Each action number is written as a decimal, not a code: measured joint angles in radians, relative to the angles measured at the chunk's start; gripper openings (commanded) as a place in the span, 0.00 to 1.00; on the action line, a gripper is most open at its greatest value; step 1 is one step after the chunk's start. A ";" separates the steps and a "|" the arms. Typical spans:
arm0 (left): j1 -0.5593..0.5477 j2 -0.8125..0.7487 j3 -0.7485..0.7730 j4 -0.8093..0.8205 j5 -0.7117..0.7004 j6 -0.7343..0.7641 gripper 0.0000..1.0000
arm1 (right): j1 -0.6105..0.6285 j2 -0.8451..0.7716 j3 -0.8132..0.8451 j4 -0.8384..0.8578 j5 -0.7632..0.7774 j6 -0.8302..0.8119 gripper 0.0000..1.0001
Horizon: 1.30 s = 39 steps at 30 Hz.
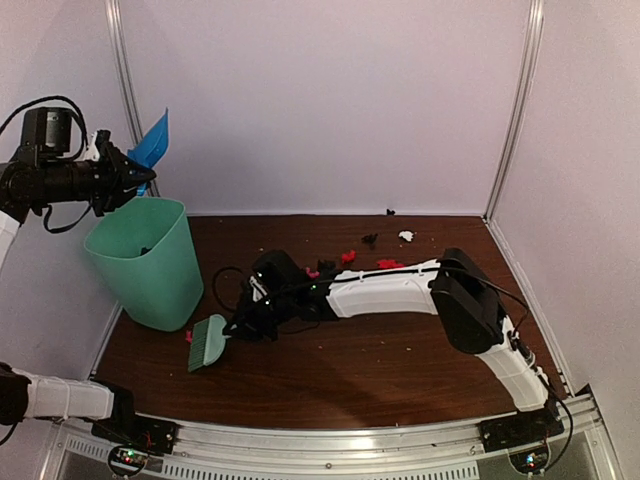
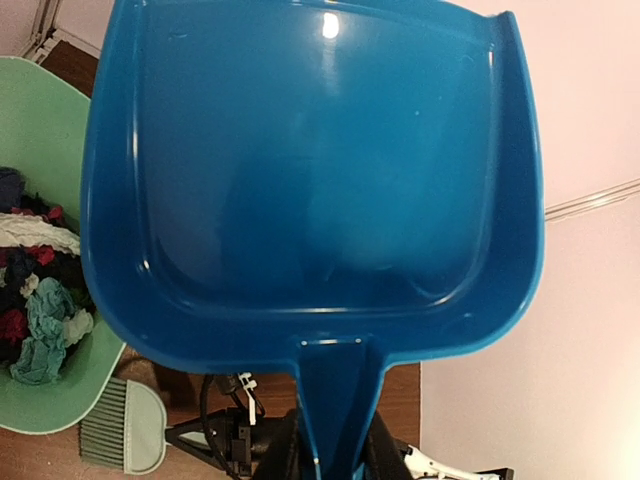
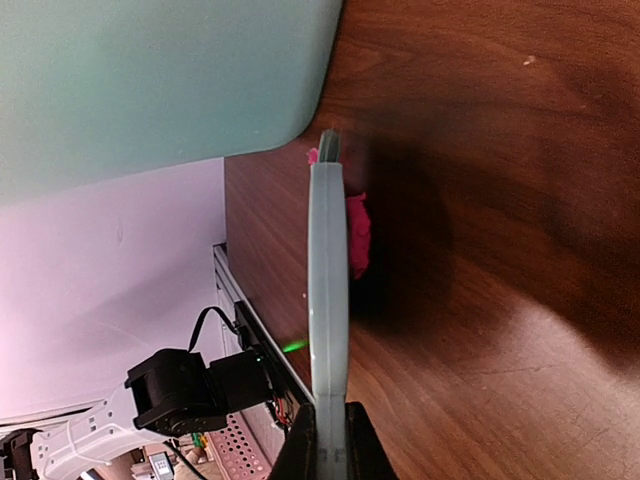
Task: Sweep away the paper scraps from the table
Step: Sweep the paper scraps at the center of the board.
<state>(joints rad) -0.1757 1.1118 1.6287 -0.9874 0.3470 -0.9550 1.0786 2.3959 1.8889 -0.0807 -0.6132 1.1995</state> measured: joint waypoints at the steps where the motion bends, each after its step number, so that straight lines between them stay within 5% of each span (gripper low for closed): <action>1: 0.000 -0.006 0.002 -0.010 -0.002 0.005 0.00 | -0.002 0.000 0.000 -0.016 0.013 0.000 0.00; 8: 0.000 -0.040 0.004 -0.056 -0.011 0.043 0.00 | -0.037 -0.053 -0.069 -0.106 0.088 -0.056 0.00; 25: 0.000 0.002 0.014 -0.074 0.029 0.103 0.00 | -0.144 -0.605 -0.598 -0.358 0.397 -0.302 0.00; 33: -0.054 0.059 0.059 -0.048 0.038 0.106 0.00 | -0.183 -0.732 -0.621 -0.479 0.490 -0.412 0.00; 39: -0.193 0.122 0.113 -0.035 -0.009 0.112 0.00 | -0.201 -0.747 -0.549 -0.523 0.460 -0.464 0.00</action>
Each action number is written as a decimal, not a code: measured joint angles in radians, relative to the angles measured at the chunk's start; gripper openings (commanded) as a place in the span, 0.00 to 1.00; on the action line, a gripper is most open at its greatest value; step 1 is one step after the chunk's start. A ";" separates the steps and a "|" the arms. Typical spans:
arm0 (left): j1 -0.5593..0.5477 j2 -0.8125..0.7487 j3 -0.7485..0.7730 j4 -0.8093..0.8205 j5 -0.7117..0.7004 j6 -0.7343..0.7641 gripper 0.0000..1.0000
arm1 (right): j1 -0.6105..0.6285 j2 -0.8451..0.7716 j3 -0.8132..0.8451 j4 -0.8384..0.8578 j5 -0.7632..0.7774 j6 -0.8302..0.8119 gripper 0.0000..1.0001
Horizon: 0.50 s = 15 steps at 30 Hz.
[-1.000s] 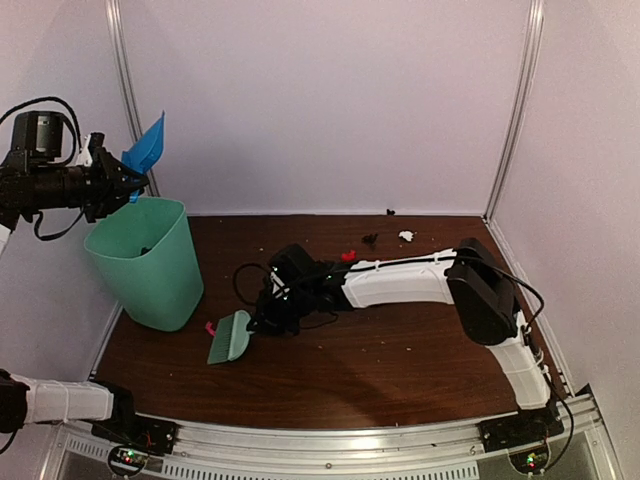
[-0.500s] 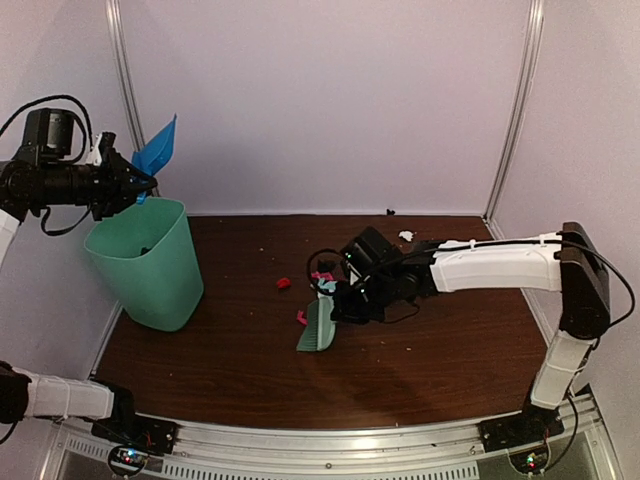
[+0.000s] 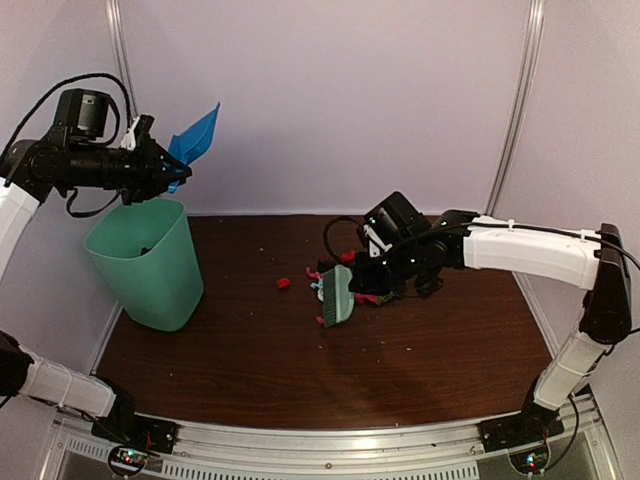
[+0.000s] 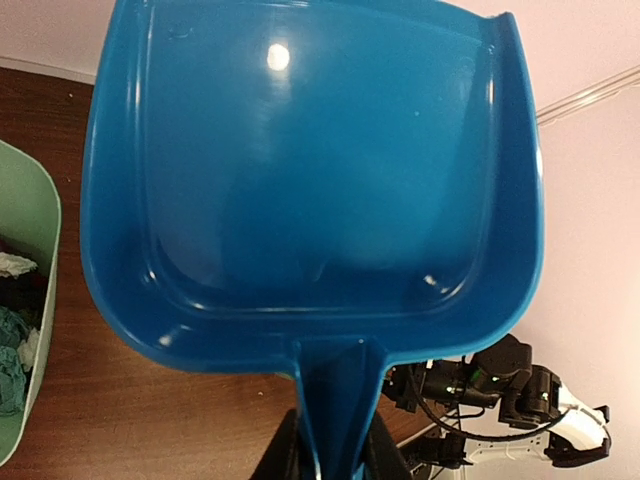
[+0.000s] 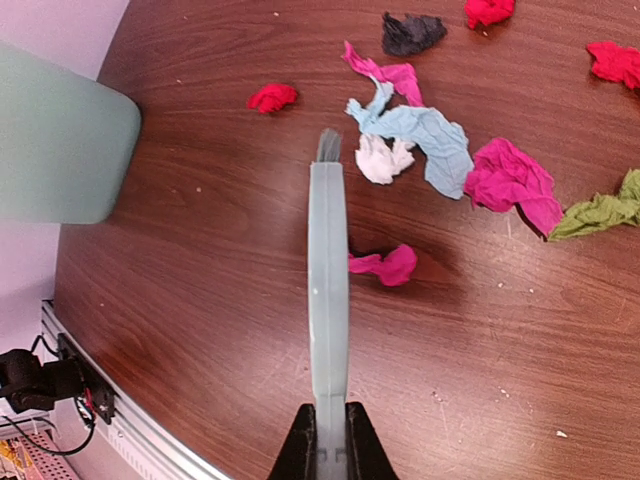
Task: Sweep away the paper scraps from the table
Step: Sweep the paper scraps at the center of the board.
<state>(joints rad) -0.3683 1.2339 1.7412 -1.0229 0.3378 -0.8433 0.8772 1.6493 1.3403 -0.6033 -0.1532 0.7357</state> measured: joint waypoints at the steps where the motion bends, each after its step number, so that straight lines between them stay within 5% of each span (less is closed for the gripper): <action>1: -0.012 0.009 0.005 0.002 -0.005 0.002 0.00 | -0.002 0.002 0.018 0.000 -0.010 -0.001 0.00; 15: -0.117 0.122 0.049 0.004 -0.081 0.103 0.00 | -0.053 0.283 0.301 0.144 -0.176 0.206 0.00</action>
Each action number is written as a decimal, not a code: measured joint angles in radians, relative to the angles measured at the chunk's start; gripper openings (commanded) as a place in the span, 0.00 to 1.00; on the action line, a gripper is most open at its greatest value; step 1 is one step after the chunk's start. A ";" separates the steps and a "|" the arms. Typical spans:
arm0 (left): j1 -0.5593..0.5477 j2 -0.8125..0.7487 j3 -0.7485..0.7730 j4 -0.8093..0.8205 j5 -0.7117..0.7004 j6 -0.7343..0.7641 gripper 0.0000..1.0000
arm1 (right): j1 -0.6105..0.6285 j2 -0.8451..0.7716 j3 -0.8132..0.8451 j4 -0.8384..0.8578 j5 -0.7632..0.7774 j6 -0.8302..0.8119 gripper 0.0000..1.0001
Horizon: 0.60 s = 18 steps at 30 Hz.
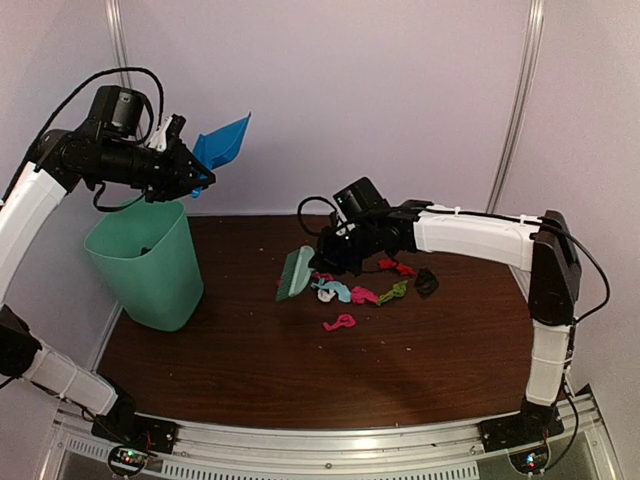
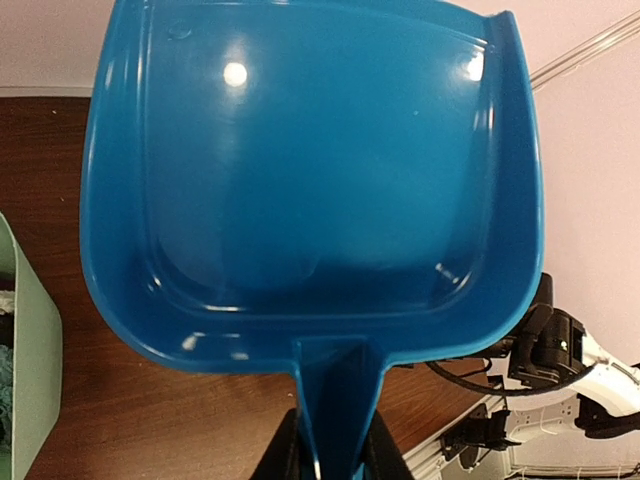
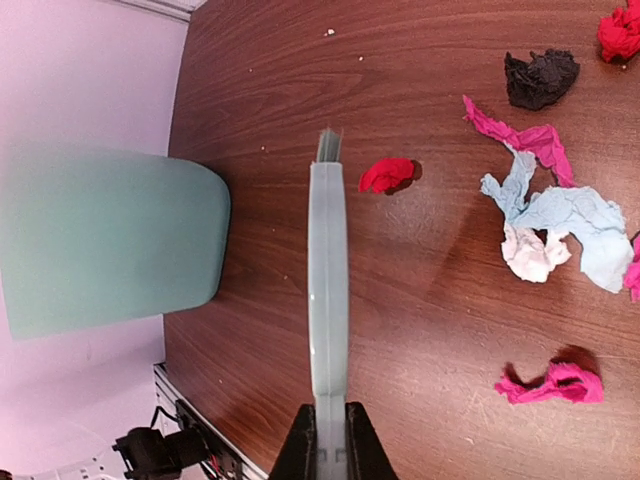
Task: Sweep away the paper scraps from the table
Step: Sweep the paper scraps at the center of the board.
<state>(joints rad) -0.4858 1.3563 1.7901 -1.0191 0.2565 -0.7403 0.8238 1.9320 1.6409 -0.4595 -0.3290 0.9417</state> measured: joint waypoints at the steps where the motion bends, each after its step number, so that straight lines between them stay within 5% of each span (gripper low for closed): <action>1: 0.000 0.002 0.000 0.000 -0.005 0.009 0.00 | -0.004 0.022 0.013 0.012 -0.005 0.027 0.00; 18: 0.000 0.010 -0.070 -0.004 -0.040 0.107 0.00 | -0.063 0.415 0.370 0.024 0.050 0.454 0.00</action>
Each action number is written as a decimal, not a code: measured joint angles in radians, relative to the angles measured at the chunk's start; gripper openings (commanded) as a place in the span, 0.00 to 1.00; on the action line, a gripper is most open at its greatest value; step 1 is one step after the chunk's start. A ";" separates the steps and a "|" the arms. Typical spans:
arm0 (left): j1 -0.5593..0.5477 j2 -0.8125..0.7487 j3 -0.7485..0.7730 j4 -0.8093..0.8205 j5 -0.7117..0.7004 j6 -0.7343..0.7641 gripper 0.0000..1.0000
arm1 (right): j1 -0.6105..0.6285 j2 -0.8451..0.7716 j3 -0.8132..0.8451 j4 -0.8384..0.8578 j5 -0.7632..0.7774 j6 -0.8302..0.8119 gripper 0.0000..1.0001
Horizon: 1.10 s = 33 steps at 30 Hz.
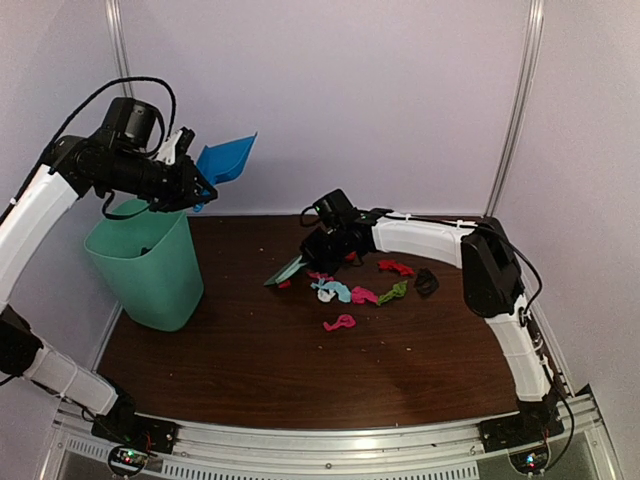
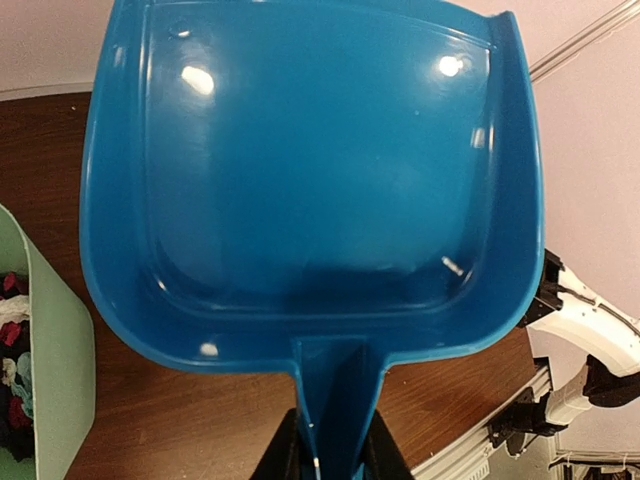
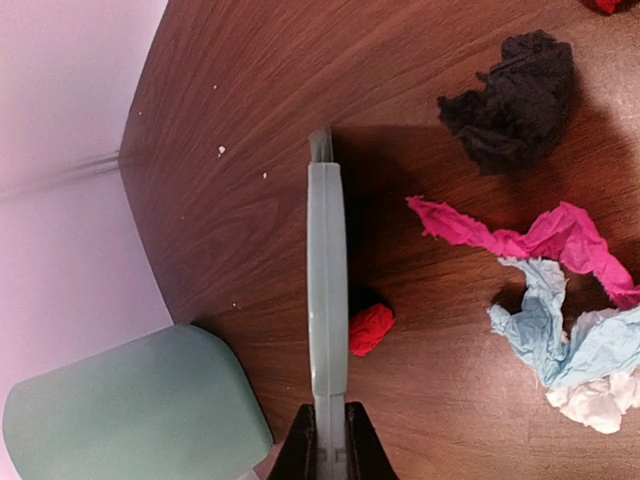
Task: Sweep away the paper scraps from the table
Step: Sweep the paper scraps at the center of the board.
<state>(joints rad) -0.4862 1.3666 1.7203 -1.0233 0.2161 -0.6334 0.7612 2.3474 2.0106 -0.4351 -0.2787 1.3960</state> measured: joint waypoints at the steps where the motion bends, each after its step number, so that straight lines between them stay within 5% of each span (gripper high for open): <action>1: 0.000 0.004 0.000 0.000 0.000 0.004 0.00 | -0.001 0.006 0.011 -0.014 0.008 0.007 0.00; 8: 0.000 0.048 0.000 0.001 0.000 0.035 0.00 | -0.009 -0.011 -0.005 -0.085 0.048 0.022 0.00; 33: -0.071 0.076 -0.141 0.048 -0.041 0.092 0.00 | -0.008 -0.432 -0.557 -0.122 -0.043 -0.178 0.00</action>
<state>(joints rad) -0.5575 1.4429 1.5791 -0.9752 0.1749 -0.5415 0.7528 1.9156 1.4536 -0.5575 -0.3222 1.2179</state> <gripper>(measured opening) 0.213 0.075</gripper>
